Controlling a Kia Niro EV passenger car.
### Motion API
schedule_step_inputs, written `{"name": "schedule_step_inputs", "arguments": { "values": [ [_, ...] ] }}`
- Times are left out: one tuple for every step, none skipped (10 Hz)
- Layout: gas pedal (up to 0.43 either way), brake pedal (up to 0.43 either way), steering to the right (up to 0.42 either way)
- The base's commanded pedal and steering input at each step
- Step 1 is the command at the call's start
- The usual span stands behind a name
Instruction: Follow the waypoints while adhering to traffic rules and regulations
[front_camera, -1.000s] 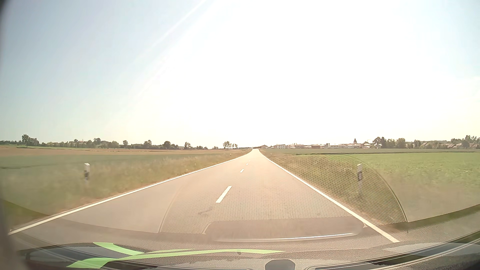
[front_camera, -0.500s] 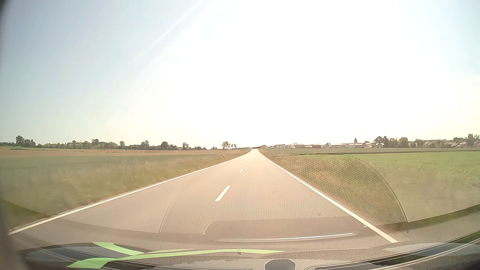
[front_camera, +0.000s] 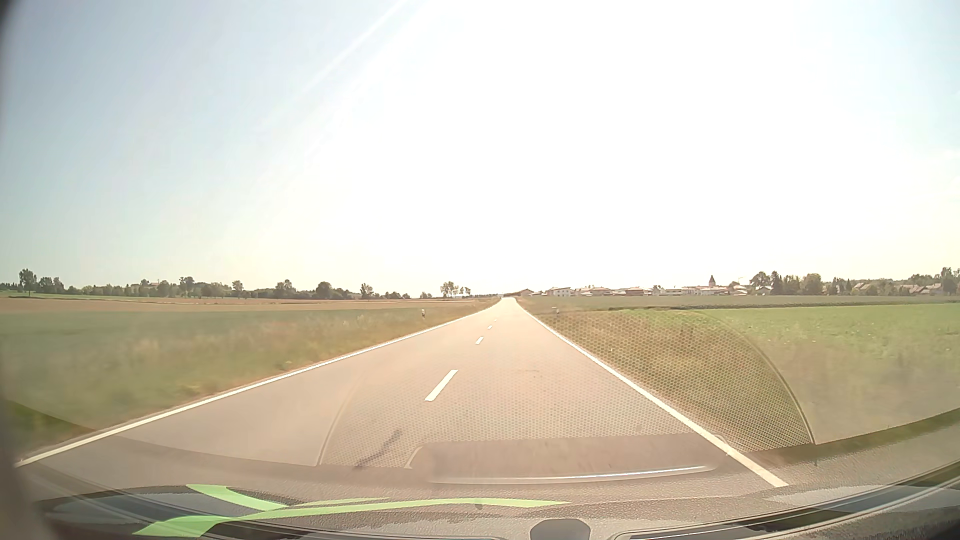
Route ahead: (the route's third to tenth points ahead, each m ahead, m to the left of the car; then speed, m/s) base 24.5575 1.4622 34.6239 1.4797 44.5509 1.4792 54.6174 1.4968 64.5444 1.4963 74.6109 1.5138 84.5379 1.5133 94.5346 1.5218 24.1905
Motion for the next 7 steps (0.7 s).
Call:
{"name": "schedule_step_inputs", "arguments": {
  "values": [
    [0.26, 0.0, -0.003],
    [0.26, 0.0, -0.003],
    [0.26, 0.0, -0.004],
    [0.26, 0.0, -0.004],
    [0.26, 0.0, -0.004],
    [0.26, 0.0, -0.004],
    [0.24, 0.0, -0.003]
  ]
}}
